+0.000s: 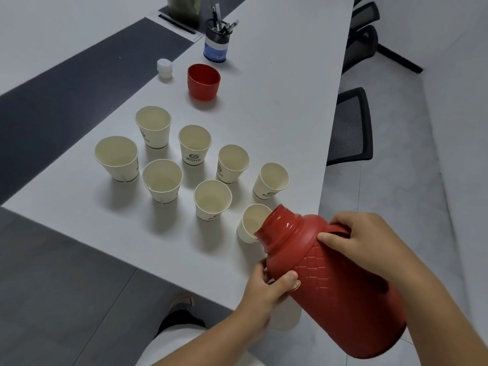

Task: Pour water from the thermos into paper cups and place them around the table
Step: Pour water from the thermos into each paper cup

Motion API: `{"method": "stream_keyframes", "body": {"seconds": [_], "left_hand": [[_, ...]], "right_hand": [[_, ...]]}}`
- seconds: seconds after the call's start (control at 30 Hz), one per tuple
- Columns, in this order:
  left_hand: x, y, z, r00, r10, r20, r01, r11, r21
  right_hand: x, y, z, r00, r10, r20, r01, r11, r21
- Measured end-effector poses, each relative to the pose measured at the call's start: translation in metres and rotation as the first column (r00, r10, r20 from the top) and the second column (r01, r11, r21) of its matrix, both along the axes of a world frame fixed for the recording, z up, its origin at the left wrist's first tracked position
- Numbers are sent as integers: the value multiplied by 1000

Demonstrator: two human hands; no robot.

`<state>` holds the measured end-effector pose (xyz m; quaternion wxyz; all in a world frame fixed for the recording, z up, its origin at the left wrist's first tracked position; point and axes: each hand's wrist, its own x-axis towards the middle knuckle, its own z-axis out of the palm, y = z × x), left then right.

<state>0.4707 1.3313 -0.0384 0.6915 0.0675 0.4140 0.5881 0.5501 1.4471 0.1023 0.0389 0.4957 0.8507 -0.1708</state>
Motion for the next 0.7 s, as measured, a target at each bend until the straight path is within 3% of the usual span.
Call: {"method": "stream_keyframes", "body": {"seconds": [0.7], "left_hand": [[1, 4, 5, 997, 6, 81, -7, 1000, 11]], "right_hand": [[-12, 9, 7, 998, 17, 68, -16, 1000, -14]]}}
